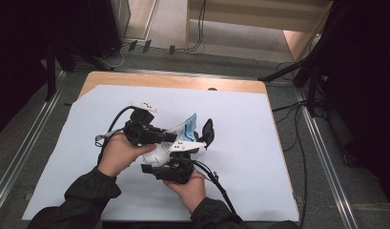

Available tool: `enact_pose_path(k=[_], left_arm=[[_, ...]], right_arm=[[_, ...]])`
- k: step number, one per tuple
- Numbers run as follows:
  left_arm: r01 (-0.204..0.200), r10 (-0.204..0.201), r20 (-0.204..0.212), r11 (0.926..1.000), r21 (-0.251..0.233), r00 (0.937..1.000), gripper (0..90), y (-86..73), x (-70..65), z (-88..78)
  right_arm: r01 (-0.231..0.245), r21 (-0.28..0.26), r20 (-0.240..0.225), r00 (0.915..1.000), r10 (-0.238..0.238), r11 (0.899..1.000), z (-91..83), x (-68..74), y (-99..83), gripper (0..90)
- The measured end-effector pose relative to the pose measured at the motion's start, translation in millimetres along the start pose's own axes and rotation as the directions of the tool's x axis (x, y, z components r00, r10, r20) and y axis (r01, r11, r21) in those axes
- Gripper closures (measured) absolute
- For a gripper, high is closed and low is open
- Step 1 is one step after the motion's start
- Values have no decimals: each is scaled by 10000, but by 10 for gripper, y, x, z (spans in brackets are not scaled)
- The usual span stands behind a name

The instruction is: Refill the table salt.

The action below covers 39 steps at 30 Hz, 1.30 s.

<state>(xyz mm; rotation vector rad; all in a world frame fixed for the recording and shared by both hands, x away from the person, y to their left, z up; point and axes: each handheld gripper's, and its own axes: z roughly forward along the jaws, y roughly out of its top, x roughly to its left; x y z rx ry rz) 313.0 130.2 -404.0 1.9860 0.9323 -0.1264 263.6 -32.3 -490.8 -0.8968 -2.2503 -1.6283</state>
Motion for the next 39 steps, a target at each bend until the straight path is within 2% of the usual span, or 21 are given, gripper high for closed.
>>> enact_pose_path(k=[26,39], left_arm=[[11,-11,-15,10000,-87,10000,768,3,-2,0],[5,-5,14,10000,-69,10000,766,2,0,6]], right_arm=[[-50,-5,23,10000,50,10000,-5,7,18,567],[-88,6,39,10000,88,10000,-7,-1,20,600]])
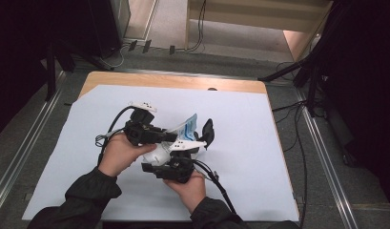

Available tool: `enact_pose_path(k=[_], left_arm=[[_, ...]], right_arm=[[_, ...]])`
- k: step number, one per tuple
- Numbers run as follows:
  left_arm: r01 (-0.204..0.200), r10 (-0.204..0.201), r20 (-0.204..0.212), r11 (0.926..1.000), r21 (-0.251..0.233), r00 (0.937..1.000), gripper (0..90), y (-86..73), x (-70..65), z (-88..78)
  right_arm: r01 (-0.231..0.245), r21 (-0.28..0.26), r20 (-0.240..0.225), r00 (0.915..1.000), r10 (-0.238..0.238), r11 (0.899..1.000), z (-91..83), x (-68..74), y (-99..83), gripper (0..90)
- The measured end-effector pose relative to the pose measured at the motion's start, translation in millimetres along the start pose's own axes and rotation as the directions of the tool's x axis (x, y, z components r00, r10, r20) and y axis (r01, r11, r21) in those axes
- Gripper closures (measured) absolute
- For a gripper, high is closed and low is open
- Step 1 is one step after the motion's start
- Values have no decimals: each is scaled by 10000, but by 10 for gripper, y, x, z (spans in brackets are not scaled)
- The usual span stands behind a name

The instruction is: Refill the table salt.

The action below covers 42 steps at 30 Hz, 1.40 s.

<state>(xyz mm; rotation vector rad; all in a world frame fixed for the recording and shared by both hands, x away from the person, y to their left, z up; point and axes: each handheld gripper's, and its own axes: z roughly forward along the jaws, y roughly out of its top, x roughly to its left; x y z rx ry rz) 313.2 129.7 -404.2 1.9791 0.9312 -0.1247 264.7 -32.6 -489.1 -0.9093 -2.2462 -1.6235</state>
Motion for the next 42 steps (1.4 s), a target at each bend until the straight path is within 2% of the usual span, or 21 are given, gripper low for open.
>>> enact_pose_path(k=[21,28,42], left_arm=[[-22,21,-91,10000,-68,10000,768,2,8,-16],[29,-33,-109,9993,-360,9999,781,6,18,-51],[105,-109,-147,9996,-256,9998,804,2,27,-54]], right_arm=[[78,28,116,9999,-78,10000,8,1,12,613],[33,-1,70,10000,-33,10000,-8,-6,24,616],[92,92,28,10000,-92,9999,4,-7,25,618]])
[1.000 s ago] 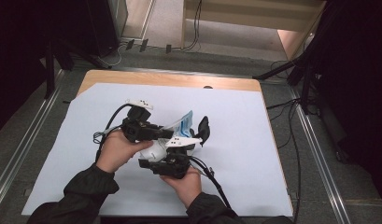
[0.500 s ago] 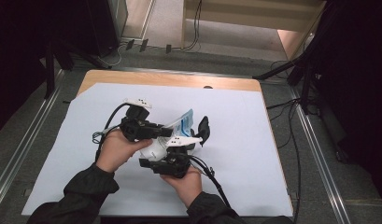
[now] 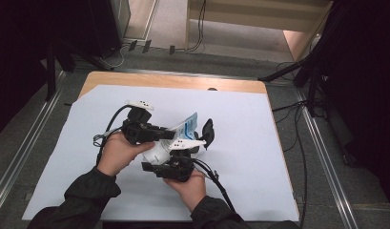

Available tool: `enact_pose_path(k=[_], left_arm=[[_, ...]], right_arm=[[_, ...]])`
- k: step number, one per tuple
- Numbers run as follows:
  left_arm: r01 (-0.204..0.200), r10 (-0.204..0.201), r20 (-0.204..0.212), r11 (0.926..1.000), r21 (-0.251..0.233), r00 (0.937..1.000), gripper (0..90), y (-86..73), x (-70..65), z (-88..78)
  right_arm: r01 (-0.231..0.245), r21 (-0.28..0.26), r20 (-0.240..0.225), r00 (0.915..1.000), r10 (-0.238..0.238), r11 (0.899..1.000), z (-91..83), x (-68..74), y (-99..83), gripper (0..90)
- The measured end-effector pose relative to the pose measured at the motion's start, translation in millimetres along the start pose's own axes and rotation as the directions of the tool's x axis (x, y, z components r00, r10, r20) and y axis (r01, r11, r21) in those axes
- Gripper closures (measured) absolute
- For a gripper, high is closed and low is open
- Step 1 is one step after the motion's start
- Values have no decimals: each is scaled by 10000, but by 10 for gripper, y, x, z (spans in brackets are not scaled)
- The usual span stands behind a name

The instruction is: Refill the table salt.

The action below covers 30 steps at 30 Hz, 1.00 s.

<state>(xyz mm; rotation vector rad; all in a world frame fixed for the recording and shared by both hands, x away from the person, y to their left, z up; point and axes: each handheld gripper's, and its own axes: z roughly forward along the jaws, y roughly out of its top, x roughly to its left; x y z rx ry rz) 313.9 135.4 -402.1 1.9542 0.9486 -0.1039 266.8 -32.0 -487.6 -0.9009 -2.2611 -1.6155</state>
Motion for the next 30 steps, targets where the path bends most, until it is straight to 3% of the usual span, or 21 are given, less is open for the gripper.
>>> enact_pose_path(k=[15,30], left_arm=[[-51,50,-159,10000,-50,9999,799,-2,-10,3],[-41,39,-54,9997,-258,10000,790,4,-13,-14]], right_arm=[[68,6,48,10000,-68,10000,4,-12,-3,619],[113,-37,-30,9999,-113,9999,-11,-9,31,619]])
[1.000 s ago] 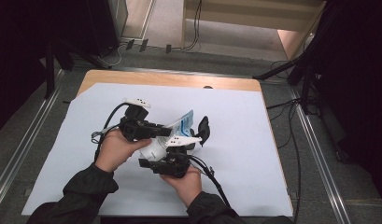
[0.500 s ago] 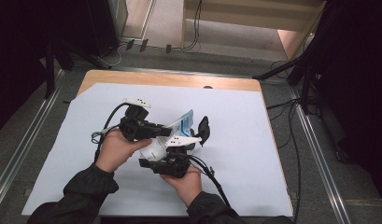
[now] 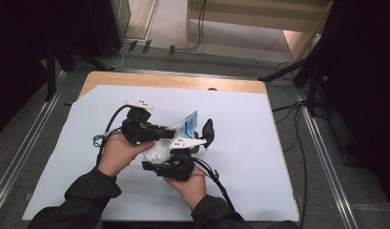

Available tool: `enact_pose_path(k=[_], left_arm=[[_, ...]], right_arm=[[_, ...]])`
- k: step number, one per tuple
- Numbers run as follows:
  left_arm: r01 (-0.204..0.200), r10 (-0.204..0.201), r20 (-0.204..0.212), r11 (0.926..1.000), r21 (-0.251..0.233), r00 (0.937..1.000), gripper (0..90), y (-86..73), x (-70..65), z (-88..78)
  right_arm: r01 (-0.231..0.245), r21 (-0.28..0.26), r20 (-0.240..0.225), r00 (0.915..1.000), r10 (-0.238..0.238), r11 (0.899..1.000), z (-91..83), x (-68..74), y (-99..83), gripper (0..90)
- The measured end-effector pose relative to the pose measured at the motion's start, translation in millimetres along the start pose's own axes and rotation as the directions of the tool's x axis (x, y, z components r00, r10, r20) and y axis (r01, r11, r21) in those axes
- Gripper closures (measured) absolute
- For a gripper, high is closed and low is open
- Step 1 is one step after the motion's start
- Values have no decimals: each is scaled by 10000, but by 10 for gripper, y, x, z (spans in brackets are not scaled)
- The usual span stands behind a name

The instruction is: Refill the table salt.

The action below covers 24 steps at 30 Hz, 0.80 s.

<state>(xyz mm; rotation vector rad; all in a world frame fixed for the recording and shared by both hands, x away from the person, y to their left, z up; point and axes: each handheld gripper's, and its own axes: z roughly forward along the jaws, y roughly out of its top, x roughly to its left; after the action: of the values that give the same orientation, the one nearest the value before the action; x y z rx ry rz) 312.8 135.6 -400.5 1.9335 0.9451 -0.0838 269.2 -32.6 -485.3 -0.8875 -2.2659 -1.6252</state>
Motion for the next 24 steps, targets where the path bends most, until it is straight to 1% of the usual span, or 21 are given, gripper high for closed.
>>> enact_pose_path(k=[3,7,9,12,15,23,24], left_arm=[[15,-15,6,10000,-21,10000,789,-1,6,5],[41,-41,-84,10000,7,10000,786,-4,12,12],[79,-79,-31,10000,-9,10000,785,-7,15,17],[75,-73,-123,9999,115,9999,784,-15,30,34],[92,-90,-90,9997,219,9999,787,-26,47,40],[92,-91,-152,9999,60,9998,786,-37,42,38],[108,-107,-162,9999,45,9998,785,-41,42,36]], right_arm=[[-9,39,-11,10000,9,10000,0,-8,5,619],[7,88,-9,10000,-7,10000,2,-27,9,619],[-10,86,-2,10000,10,10000,4,-31,9,620],[-28,147,5,10000,28,9999,14,-46,1,619],[-7,244,108,9999,5,9997,36,-62,-26,621],[50,223,136,9999,-53,9997,38,-64,-18,621],[112,226,157,9998,-116,9997,43,-67,-20,621]])
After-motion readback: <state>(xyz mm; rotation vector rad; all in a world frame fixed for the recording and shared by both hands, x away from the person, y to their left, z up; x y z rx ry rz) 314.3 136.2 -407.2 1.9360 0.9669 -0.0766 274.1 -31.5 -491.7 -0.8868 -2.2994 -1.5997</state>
